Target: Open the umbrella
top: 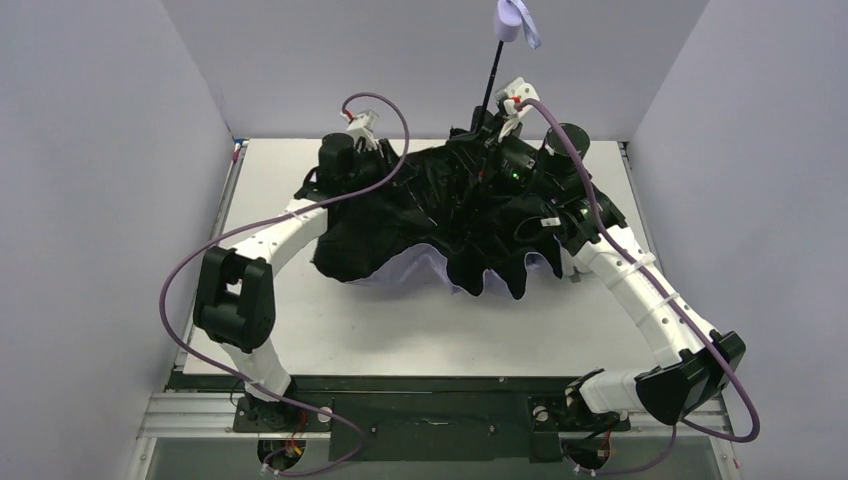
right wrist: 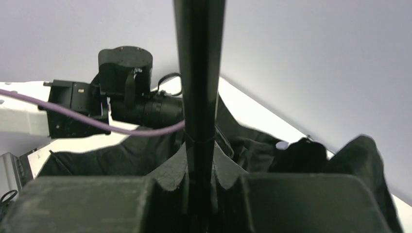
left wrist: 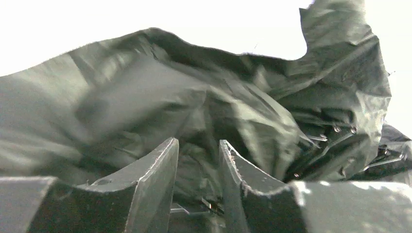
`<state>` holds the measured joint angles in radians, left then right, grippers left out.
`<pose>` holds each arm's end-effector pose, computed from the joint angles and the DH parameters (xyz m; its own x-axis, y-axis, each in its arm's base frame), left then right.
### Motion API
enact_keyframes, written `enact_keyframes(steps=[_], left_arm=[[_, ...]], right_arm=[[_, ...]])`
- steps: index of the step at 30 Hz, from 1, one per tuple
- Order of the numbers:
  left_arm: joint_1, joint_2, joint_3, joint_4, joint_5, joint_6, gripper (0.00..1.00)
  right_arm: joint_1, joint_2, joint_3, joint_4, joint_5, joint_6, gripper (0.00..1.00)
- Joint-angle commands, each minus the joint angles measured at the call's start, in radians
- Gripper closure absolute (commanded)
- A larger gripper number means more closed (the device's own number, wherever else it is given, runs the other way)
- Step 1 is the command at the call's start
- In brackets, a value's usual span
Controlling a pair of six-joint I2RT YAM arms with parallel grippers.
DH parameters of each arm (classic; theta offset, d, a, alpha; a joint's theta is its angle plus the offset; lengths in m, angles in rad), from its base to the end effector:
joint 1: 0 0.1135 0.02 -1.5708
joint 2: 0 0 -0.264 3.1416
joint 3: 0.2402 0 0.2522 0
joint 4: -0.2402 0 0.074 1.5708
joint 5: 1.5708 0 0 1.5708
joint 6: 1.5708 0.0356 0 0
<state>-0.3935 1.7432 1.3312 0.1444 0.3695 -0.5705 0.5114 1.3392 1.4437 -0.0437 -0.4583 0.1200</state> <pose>0.3803 -0.1718 0.3021 -0.5723 -0.3077 -0.7601 0.4398 0.6672 -0.6012 0.2561 0.1618 0.4621 -0.0460 0.0973 -0.9942 -0.8244 0.5583 0.0928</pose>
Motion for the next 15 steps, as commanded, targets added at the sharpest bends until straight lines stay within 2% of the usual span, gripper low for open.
enact_keyframes(steps=[1, 5, 8, 10, 13, 15], left_arm=[[0.057, -0.027, -0.009, 0.128, 0.082, 0.024, 0.59], [0.052, -0.061, -0.051, 0.325, 0.233, -0.068, 0.51], [0.051, -0.057, -0.044, 0.425, 0.315, -0.209, 0.50], [0.051, -0.060, -0.056, 0.551, 0.347, -0.268, 0.50], [0.050, -0.079, -0.081, 0.641, 0.369, -0.295, 0.50], [0.051, -0.104, -0.095, 0.649, 0.380, -0.251, 0.49]], right_arm=[[0.007, -0.033, 0.055, 0.105, -0.034, 0.006, 1.00], [0.006, -0.025, 0.053, 0.107, -0.050, 0.007, 1.00], [0.006, -0.016, 0.059, 0.104, -0.064, 0.003, 1.00], [0.006, -0.012, 0.064, 0.095, -0.066, -0.006, 1.00], [0.006, -0.005, 0.069, 0.082, -0.040, -0.018, 1.00], [0.005, 0.000, 0.075, 0.065, -0.011, -0.022, 1.00]])
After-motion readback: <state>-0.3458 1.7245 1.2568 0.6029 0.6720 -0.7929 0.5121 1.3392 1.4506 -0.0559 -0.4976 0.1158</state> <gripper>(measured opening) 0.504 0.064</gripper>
